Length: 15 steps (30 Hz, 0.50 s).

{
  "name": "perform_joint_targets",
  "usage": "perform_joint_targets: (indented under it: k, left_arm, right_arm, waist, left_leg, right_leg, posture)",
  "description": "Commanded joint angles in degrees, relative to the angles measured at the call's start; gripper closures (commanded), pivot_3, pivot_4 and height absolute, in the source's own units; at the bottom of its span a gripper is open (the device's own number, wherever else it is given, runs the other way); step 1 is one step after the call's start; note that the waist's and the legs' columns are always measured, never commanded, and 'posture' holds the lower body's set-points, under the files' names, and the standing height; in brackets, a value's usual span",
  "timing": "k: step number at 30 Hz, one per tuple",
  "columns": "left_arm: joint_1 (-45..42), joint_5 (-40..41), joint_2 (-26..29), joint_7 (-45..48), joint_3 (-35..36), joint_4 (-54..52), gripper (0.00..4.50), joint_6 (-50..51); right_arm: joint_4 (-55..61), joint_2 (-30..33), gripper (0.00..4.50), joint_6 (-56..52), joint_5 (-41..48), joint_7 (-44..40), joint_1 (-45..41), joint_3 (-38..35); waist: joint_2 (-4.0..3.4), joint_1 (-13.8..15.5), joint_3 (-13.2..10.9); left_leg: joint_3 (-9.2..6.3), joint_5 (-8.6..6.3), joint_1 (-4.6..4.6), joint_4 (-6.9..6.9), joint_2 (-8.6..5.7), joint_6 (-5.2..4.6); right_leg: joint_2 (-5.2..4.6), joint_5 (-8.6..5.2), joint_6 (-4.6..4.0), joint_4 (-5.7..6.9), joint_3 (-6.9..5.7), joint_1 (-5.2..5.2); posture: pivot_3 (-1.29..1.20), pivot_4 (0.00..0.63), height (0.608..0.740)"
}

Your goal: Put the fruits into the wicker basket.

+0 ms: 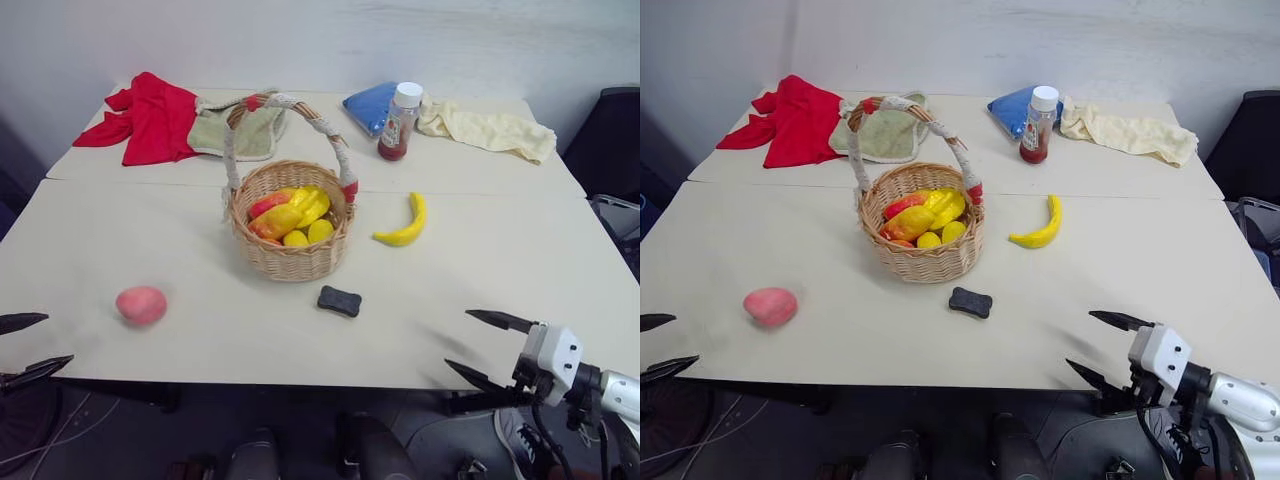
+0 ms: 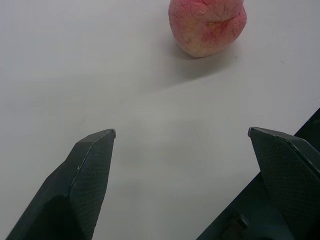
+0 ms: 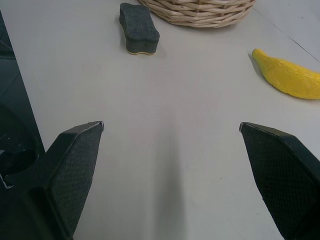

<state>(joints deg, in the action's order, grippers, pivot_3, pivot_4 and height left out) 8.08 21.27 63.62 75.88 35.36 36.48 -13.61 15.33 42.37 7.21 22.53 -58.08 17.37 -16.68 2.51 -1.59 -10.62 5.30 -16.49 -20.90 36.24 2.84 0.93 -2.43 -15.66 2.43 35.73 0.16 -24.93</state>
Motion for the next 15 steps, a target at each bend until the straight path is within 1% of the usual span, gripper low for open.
perform_joint_targets:
  k: [1, 3, 5, 6, 7, 9, 10, 11, 13, 15]
  left_arm:
    - [2.17, 1.57, -0.22, 0.82, 2.17, -2.23, 0.02, 1.31]
    - [2.15, 1.67, -0.15, -0.07, 2.44, -2.46, 0.02, 1.80]
    - [2.18, 3.37, -0.22, 0.46, 2.91, -3.60, 0.02, 5.01]
    - [2.79, 3.42, -0.02, 0.42, 2.99, -4.50, 0.02, 6.37]
    - [3.23, 2.58, 0.41, -0.70, 3.09, -5.38, 0.02, 6.97]
    - [2.85, 2.93, 1.48, -1.55, 3.48, -6.91, 0.02, 10.48]
    - [1.82, 4.93, 2.14, -1.57, 4.20, -9.01, 0.02, 14.50]
    - [1.24, 8.58, 2.79, -0.15, 5.12, -12.65, 0.02, 20.33]
    - [1.39, 12.77, 3.33, 2.47, 5.89, -19.10, 0.02, 27.57]
    - [1.00, 17.78, 2.07, 3.28, 5.08, -28.00, 0.02, 33.34]
  right_arm:
    - [0.47, -0.30, 0.00, -0.13, 1.26, -0.14, -0.49, -0.41]
    - [0.29, -0.67, 0.00, -0.49, 1.65, -0.01, -0.74, -0.27]
    - [0.27, -1.29, 0.00, -1.48, 2.42, 0.67, -1.36, -0.26]
    - [1.40, -1.56, 0.00, -4.16, 3.96, 1.83, -2.42, 0.00]
    - [4.25, -0.19, 0.00, -8.88, 5.98, 1.99, -3.68, 1.32]
    - [9.47, 3.25, 0.00, -15.06, 6.95, 0.48, -6.11, 4.70]
    - [12.85, 4.44, 0.00, -20.55, 8.56, 2.05, -8.79, 6.96]
    - [15.57, 4.32, 0.00, -25.86, 9.50, 4.91, -12.73, 9.75]
    - [18.46, 3.35, 0.00, -33.42, 10.33, 8.90, -18.95, 14.42]
    - [16.97, 0.26, 0.00, -38.56, 6.29, 11.86, -26.25, 22.10]
  waist:
    - [0.00, 0.00, 0.00]
    - [0.02, -0.01, 0.01]
    - [0.03, 0.00, 0.02]
    - [0.04, -0.06, 0.02]
    - [0.05, -0.21, 0.03]
    - [0.02, -0.34, 0.01]
    - [0.03, -0.36, 0.02]
    - [0.05, -0.32, 0.03]
    - [0.24, -0.30, 0.12]
    - [0.34, -0.23, 0.21]
  left_leg:
    - [0.01, 0.00, 0.00, 0.00, 0.00, 0.00]
    - [0.01, 0.00, -0.01, -0.01, 0.00, 0.00]
    - [0.00, -0.01, -0.04, -0.02, 0.00, 0.01]
    - [0.00, -0.01, -0.04, -0.01, 0.00, 0.02]
    - [0.01, -0.01, -0.04, -0.01, 0.00, 0.02]
    - [0.10, -0.01, -0.02, 0.03, 0.00, 0.01]
    - [0.13, 0.01, -0.02, 0.05, 0.00, -0.01]
    - [0.13, 0.01, -0.01, 0.08, 0.02, -0.01]
    - [0.09, 0.02, -0.05, 0.11, 0.10, 0.01]
    - [0.08, 0.03, -0.23, 0.16, 0.15, 0.05]
  right_leg:
    - [0.00, 0.00, 0.00, 0.00, 0.01, 0.00]
    - [0.00, 0.01, 0.01, -0.01, 0.00, -0.01]
    - [0.00, 0.01, 0.02, 0.02, -0.02, -0.07]
    - [0.00, 0.01, 0.02, 0.04, -0.02, -0.07]
    - [0.01, 0.01, 0.02, 0.07, -0.01, -0.08]
    - [-0.01, 0.01, 0.03, 0.17, 0.07, -0.12]
    - [-0.06, 0.02, 0.02, 0.24, 0.06, -0.18]
    - [-0.04, 0.02, 0.01, 0.27, 0.02, -0.20]
    - [0.01, 0.05, -0.07, 0.28, -0.06, -0.28]
    - [0.01, 0.07, -0.14, 0.31, -0.12, -0.46]
  posture:
    - [0.00, 0.150, 0.740]
    - [0.00, 0.150, 0.740]
    - [0.00, 0.150, 0.740]
    - [0.00, 0.150, 0.740]
    - [0.00, 0.150, 0.740]
    - [0.00, 0.150, 0.740]
    - [0.00, 0.150, 0.740]
    - [0.00, 0.150, 0.740]
    - [0.00, 0.150, 0.740]
    - [0.00, 0.150, 0.740]
